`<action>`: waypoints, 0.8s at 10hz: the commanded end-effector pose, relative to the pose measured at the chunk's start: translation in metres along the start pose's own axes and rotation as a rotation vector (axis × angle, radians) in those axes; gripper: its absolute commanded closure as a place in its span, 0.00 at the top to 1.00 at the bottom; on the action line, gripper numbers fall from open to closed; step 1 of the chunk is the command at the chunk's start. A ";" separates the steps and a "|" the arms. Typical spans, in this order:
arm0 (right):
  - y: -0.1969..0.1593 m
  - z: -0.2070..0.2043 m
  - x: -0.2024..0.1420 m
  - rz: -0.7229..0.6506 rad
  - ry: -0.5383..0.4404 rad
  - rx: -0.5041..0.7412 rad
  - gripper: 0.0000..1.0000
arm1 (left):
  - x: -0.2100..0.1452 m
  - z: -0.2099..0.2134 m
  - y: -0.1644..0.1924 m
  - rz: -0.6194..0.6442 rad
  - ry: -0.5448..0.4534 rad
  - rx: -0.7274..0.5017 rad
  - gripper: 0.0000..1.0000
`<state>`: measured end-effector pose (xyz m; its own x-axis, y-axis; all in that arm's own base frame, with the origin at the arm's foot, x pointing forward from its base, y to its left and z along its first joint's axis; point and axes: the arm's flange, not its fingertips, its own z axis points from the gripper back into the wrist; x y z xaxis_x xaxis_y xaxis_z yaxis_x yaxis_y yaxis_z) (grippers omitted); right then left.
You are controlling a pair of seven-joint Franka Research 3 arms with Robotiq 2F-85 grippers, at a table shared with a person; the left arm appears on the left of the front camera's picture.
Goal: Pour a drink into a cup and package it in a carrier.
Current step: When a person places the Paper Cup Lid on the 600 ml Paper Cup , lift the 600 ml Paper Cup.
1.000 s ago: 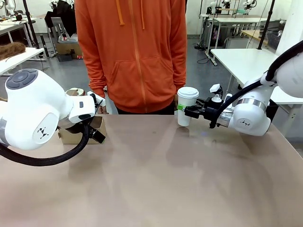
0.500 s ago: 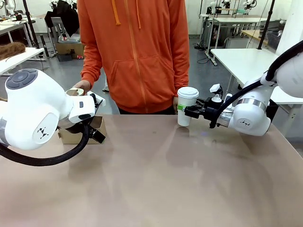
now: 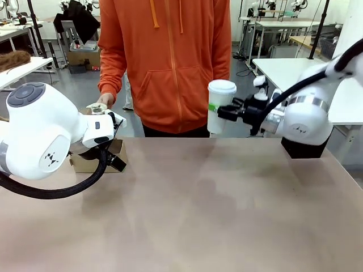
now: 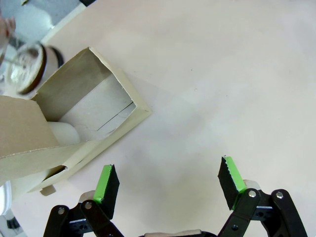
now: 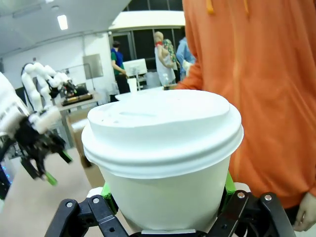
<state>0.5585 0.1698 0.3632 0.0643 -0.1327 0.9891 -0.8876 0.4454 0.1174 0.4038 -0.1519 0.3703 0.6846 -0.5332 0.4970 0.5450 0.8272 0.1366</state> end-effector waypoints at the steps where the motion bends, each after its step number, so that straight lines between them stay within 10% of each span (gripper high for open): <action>1: 0.032 0.004 0.050 0.007 0.012 -0.006 0.89 | 0.000 0.000 0.000 0.001 -0.001 -0.001 1.00; 8: 0.079 0.041 0.143 0.012 0.061 0.085 0.89 | 0.000 0.000 0.000 0.001 -0.001 -0.001 1.00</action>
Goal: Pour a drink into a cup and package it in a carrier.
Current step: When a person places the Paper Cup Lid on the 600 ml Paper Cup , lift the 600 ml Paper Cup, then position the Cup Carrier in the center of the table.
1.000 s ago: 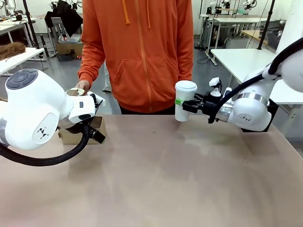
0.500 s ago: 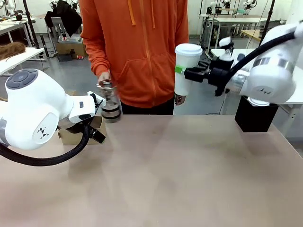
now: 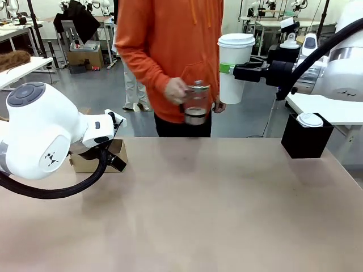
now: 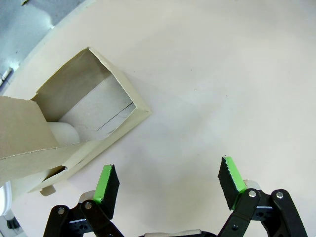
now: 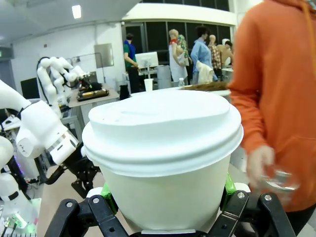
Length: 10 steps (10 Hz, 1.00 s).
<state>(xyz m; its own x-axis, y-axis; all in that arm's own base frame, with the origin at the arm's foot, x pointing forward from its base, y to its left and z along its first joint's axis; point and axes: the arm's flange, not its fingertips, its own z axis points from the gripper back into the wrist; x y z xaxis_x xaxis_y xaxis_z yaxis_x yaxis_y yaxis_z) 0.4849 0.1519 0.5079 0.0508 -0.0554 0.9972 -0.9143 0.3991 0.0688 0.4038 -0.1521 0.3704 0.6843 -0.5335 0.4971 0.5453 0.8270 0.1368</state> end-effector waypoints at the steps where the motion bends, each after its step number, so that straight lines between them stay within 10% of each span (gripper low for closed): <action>1: -0.002 -0.003 0.000 0.006 0.001 -0.009 0.89 | 0.000 0.000 0.000 0.001 -0.001 -0.001 1.00; 10: -0.002 -0.003 0.000 0.006 0.001 -0.009 0.89 | 0.000 0.000 0.000 0.001 -0.001 -0.001 1.00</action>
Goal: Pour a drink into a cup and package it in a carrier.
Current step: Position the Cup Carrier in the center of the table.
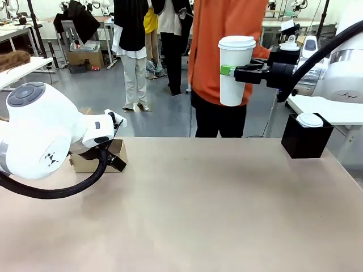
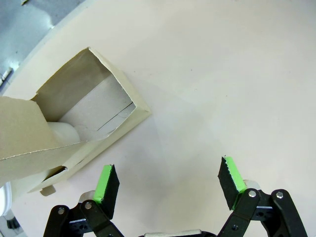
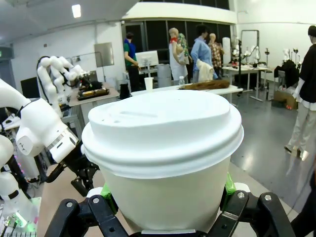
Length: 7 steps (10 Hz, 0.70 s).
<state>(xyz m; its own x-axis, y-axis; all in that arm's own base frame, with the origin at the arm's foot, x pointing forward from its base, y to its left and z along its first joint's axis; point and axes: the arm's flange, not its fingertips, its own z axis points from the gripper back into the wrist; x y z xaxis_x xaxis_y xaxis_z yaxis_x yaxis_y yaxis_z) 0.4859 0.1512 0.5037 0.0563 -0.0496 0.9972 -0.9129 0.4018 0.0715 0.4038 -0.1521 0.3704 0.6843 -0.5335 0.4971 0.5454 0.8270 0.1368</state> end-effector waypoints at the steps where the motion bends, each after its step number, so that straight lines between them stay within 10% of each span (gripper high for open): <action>1: -0.001 -0.003 0.004 0.009 -0.006 -0.006 0.89 | 0.000 0.000 0.000 0.000 0.000 0.000 1.00; 7: -0.001 -0.003 0.004 0.009 -0.006 -0.006 0.89 | 0.078 0.111 0.022 0.143 0.121 0.006 1.00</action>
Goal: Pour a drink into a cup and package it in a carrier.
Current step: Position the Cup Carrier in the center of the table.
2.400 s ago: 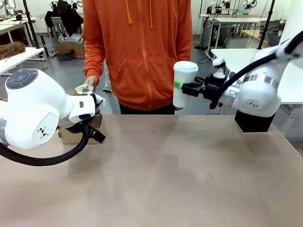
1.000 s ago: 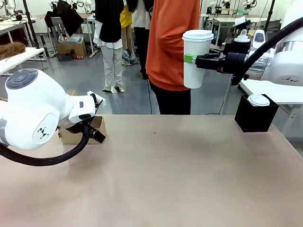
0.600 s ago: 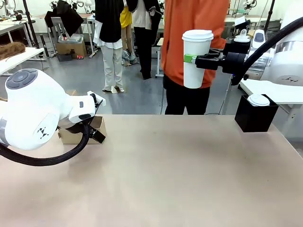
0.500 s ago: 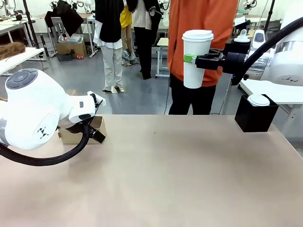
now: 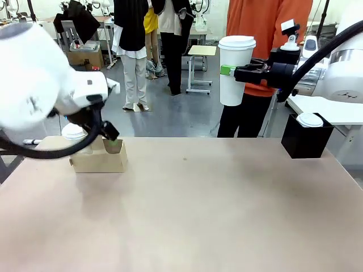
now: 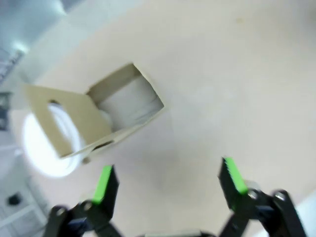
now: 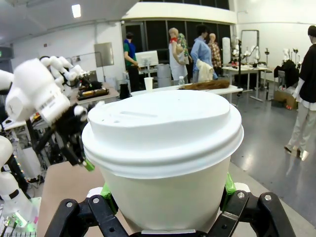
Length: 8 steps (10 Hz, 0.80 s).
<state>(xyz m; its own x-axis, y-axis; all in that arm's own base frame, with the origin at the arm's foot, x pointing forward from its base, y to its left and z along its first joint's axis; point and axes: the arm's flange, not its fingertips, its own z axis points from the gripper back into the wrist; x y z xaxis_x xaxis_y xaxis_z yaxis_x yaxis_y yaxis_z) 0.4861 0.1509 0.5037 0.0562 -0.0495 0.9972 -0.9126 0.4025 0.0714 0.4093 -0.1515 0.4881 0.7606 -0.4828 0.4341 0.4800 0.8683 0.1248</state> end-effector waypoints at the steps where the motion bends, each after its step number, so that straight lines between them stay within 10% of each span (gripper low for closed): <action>1: 0.000 -0.003 0.004 0.009 -0.006 -0.005 0.89 | 0.028 0.029 0.009 0.121 0.055 -0.027 1.00; 8: 0.000 -0.003 0.004 0.009 -0.006 -0.005 0.89 | 0.079 0.008 0.087 0.389 0.146 0.084 1.00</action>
<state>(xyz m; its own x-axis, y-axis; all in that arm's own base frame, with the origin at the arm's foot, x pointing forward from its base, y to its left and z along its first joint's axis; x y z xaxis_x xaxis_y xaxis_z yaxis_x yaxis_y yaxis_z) 0.4864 0.1508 0.5035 0.0565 -0.0493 0.9972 -0.9125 0.4028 0.0716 0.5022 -0.1077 0.5375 0.9275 -0.1611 0.3374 0.1599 0.9866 0.0315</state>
